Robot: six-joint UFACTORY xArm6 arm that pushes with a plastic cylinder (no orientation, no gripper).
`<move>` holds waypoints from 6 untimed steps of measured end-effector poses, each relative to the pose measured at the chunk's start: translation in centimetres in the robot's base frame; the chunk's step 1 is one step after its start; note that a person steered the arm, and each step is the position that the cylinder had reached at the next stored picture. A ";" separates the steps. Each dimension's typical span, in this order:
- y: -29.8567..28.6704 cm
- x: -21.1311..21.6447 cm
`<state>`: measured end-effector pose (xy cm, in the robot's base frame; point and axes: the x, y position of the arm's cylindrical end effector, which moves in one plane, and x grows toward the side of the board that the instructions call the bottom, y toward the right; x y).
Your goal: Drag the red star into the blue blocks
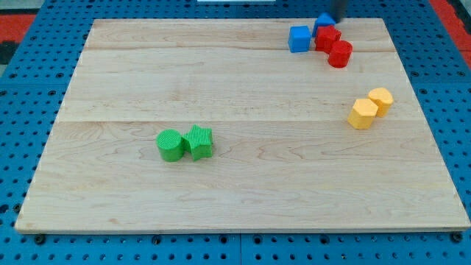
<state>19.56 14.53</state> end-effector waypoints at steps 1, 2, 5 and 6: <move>-10.2 1.0; -5.4 0.5; 7.0 5.8; 0.0 5.5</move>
